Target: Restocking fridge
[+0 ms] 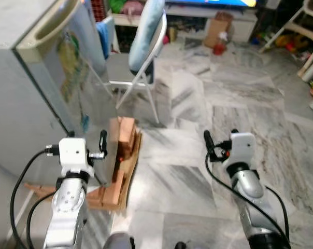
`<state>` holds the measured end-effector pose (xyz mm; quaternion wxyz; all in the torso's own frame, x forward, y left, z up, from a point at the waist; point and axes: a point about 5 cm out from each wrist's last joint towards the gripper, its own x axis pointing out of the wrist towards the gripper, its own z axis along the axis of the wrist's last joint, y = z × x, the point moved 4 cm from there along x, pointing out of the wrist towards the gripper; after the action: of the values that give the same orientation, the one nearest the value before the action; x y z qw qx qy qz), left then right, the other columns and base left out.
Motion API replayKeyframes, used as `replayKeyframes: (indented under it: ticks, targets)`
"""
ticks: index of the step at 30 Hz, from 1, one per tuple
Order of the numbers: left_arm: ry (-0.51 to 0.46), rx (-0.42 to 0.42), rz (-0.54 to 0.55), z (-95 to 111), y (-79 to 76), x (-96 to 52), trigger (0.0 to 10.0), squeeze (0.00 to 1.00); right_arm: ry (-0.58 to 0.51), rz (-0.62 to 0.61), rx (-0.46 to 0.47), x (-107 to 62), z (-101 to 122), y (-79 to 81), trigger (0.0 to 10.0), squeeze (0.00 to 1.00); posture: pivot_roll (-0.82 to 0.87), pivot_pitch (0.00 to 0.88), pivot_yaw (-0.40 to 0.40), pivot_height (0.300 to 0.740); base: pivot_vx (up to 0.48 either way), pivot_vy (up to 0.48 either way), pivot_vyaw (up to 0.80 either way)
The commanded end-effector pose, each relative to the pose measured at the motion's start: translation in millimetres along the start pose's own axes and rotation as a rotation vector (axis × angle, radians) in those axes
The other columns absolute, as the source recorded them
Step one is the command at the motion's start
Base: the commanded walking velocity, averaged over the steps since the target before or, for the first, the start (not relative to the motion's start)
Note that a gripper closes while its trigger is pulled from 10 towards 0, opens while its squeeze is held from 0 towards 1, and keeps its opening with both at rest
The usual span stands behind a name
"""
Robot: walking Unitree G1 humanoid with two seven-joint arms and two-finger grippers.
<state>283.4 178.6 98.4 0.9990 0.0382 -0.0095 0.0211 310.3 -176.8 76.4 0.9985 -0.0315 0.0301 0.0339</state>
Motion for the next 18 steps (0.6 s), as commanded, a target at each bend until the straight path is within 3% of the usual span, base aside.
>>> replayKeyframes:
  ticks: [1, 7, 13, 18]
  targets:
    - [0.003, 0.027, 0.013, -2, 6.6, -0.5, 10.0, 0.00, -0.025, 0.028, 0.002, 4.1, 8, 8.3, 10.0, 0.00, 0.13, 0.047, -0.011, 0.740, 0.000, 0.480, 0.00]
    - [-0.021, 0.042, -0.034, 2, -2.6, 1.8, 10.0, 0.00, -0.031, 0.026, 0.006, 6.3, 9, 8.8, 10.0, 0.00, 0.13, 0.054, -0.005, 0.740, 0.000, 0.480, 0.00]
    - [-0.016, 0.006, -0.056, 1, -8.5, 0.6, 10.0, 0.00, 0.005, 0.018, 0.021, 4.2, 0, 9.0, 10.0, 0.00, 0.14, 0.065, -0.014, 0.740, 0.000, 0.000, -0.15]
    - [-0.014, -0.002, -0.066, 0, -10.7, -2.0, 10.0, 0.00, 0.017, 0.014, 0.022, 4.4, -3, 9.1, 10.0, 0.00, 0.14, 0.069, -0.014, 0.740, 0.000, 0.000, -0.80]
